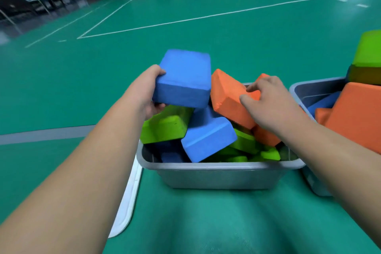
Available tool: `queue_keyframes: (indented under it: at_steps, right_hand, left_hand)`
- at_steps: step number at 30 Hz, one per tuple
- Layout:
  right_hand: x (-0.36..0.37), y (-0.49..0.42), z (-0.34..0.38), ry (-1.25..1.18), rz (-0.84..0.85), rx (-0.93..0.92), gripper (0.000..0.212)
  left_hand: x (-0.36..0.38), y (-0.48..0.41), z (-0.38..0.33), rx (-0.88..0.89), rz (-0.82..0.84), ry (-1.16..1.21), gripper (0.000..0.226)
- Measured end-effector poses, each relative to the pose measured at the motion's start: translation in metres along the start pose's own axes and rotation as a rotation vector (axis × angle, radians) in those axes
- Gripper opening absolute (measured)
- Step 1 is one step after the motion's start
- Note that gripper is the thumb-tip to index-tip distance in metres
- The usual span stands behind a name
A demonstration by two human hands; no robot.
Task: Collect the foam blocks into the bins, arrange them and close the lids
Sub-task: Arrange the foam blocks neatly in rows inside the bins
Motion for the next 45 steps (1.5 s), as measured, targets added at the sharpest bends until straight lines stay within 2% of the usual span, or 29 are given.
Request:
queue_keyframes:
  at_steps: [3,5,7,11,13,15,17,20,22,24,26,28,33,36,40,45]
  right_hand:
    - [0.004,-0.001,0.019,-0.02,-0.058,-0.065,0.029]
    - [0.011,0.0,0.036,-0.04,-0.039,-0.113,0.027]
    - [0.024,0.003,0.053,-0.025,0.027,-0.157,0.035]
    - [0.045,0.008,0.077,-0.031,0.182,-0.225,0.073]
    - [0.056,0.006,0.082,0.031,0.26,-0.231,0.084]
    - [0.066,0.004,0.084,0.088,0.304,-0.225,0.083]
    - [0.074,0.001,0.086,0.129,0.316,-0.222,0.081]
    - [0.079,-0.001,0.093,0.286,0.267,-0.285,0.084]
    - [0.081,-0.002,0.102,0.401,0.217,-0.365,0.087]
    - [0.087,-0.002,0.109,0.426,0.2,-0.41,0.092]
    - [0.094,-0.001,0.113,0.435,0.204,-0.427,0.098]
    - [0.098,-0.002,0.116,0.437,0.197,-0.425,0.099]
    - [0.097,-0.008,0.115,0.377,0.145,-0.405,0.085]
    - [0.09,-0.013,0.109,0.274,0.099,-0.369,0.084]
    - [0.072,-0.016,0.108,0.116,-0.052,-0.306,0.082]
    - [0.054,-0.028,0.108,0.106,-0.177,-0.284,0.084]
  left_hand:
    - [-0.004,-0.012,0.031,-0.071,0.046,-0.077,0.037]
    - [-0.008,-0.014,0.04,-0.087,0.037,-0.121,0.04]
    - [-0.011,-0.014,0.037,-0.086,0.045,-0.173,0.045]
    - [-0.026,-0.012,0.026,-0.048,-0.053,-0.485,0.076]
    - [-0.034,-0.013,0.024,-0.03,-0.07,-0.535,0.08]
    - [-0.044,-0.017,0.029,-0.039,-0.071,-0.532,0.078]
    - [-0.059,-0.025,0.036,-0.042,-0.155,-0.579,0.074]
    - [-0.078,-0.026,0.042,-0.046,-0.337,-0.834,0.075]
    - [-0.08,-0.022,0.05,-0.097,-0.314,-0.905,0.073]
    - [-0.08,-0.022,0.069,-0.21,-0.21,-0.796,0.067]
    - [-0.079,-0.021,0.088,-0.305,-0.112,-0.574,0.064]
    - [-0.078,-0.027,0.092,-0.299,-0.066,-0.463,0.06]
    - [-0.084,-0.04,0.093,-0.328,0.012,-0.234,0.038]
    - [-0.084,-0.048,0.072,-0.208,0.046,-0.119,0.038]
    - [-0.101,-0.061,0.027,0.033,-0.085,-0.091,0.048]
    - [-0.106,-0.087,0.013,0.134,-0.105,0.133,0.037]
Point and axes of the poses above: each hand's wrist, its own y-axis away from the middle knuckle, its own x-axis out of the palm, z = x × y, the point moved 8 cm from there along -y, towards the middle knuckle, and after that the axes turned 11 degrees about -x, right-handed, at the moved point
